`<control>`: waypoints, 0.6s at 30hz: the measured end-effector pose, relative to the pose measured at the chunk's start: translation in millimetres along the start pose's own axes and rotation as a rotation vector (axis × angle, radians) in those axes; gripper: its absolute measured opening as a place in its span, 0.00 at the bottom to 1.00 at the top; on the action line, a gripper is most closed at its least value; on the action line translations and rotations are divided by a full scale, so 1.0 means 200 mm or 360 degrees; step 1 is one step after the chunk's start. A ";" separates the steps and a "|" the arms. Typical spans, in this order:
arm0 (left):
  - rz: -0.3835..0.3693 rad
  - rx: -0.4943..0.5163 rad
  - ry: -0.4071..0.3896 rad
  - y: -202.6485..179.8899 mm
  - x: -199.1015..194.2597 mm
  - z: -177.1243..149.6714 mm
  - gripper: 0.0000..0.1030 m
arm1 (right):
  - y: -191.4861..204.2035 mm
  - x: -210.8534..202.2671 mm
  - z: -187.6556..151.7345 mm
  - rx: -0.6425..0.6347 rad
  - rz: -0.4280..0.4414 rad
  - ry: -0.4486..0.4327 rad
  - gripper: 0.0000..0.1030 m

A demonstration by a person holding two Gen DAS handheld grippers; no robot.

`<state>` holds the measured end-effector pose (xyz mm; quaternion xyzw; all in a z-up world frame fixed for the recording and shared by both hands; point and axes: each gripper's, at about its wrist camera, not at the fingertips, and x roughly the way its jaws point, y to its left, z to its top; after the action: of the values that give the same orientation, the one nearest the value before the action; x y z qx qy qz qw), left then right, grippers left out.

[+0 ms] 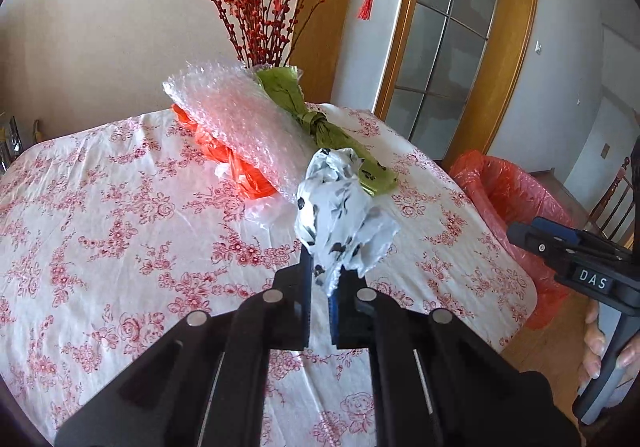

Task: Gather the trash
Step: 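Grasp the green paw-print bag by its knot with the right tool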

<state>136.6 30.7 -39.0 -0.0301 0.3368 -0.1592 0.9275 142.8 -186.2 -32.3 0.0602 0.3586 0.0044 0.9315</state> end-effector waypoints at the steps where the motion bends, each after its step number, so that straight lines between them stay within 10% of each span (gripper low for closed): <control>1: 0.0005 -0.0013 -0.0010 0.01 -0.02 0.00 0.08 | 0.01 0.01 0.01 -0.0001 0.0015 0.0002 0.60; 18: 0.0245 -0.0167 -0.0153 0.43 -0.16 0.16 0.08 | 0.47 0.37 0.30 -0.0117 0.0261 0.0121 0.32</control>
<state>156.1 120.4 -8.5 -0.0601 0.3010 -0.0680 0.9493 241.4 -95.4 -27.5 0.0549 0.3873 0.0963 0.9153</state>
